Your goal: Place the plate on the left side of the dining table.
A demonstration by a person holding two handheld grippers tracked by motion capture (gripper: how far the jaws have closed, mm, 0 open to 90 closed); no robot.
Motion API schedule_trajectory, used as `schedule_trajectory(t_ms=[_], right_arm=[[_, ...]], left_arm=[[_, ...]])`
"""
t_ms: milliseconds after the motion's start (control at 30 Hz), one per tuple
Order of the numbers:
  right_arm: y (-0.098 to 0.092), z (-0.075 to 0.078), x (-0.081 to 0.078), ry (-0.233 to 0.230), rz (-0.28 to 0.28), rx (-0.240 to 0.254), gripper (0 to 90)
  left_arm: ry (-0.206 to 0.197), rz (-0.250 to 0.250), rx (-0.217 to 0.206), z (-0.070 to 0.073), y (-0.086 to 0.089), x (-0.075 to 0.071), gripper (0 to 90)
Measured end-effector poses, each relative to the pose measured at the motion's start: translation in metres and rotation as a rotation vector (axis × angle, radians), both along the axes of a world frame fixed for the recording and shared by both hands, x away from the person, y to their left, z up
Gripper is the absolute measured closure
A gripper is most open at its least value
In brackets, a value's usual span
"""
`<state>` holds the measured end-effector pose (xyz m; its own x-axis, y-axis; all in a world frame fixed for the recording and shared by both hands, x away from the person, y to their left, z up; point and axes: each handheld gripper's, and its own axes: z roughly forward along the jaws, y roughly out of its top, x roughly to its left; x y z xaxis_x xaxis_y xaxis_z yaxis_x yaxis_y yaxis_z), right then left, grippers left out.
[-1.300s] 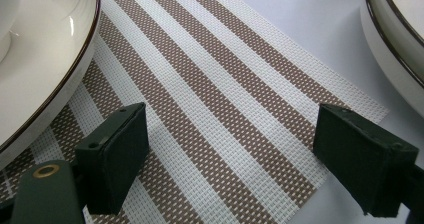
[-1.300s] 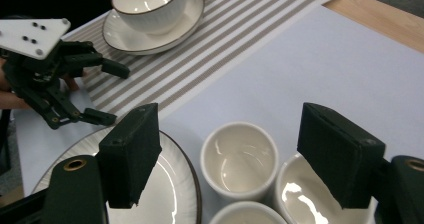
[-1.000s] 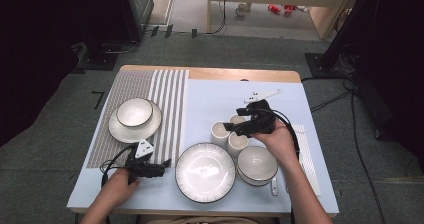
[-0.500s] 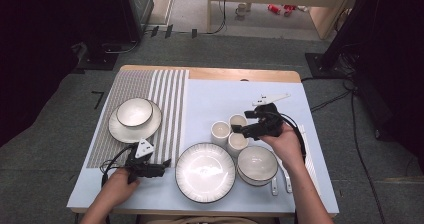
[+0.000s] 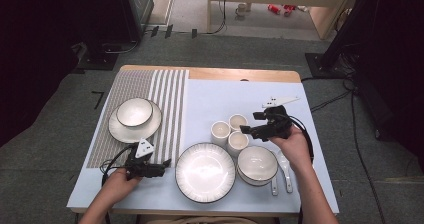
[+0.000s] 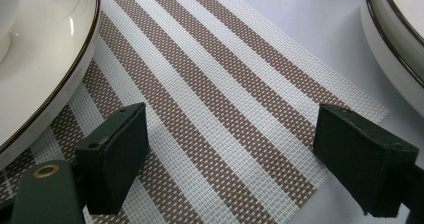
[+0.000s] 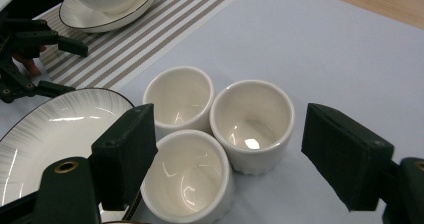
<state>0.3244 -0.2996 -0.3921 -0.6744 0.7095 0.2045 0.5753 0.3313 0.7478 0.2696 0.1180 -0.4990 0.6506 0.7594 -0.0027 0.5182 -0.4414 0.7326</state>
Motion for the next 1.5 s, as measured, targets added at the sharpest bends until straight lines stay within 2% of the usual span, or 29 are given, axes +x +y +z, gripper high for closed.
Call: schedule_trajectory(t_ms=[200,567,933,1267,1500], right_arm=[[-0.003,-0.004,-0.003,-0.013,0.001,0.011,21.6],[-0.015,-0.006,-0.008,-0.019,-0.005,-0.006,21.6],[-0.033,-0.018,-0.017,-0.017,-0.036,-0.014,21.5],[-0.042,-0.021,-0.021,-0.020,-0.065,-0.019,21.5],[-0.051,-0.024,-0.025,-0.004,-0.089,-0.016,21.9]], left_arm=[[0.000,0.000,0.006,0.000,0.000,0.000,14.5],[-0.002,0.000,0.002,0.000,0.000,0.000,14.5],[-0.001,0.001,0.001,0.000,0.000,0.000,14.5],[-0.001,0.002,0.001,0.000,0.000,0.000,14.5],[-0.001,0.001,0.001,0.000,0.000,0.000,14.5]])
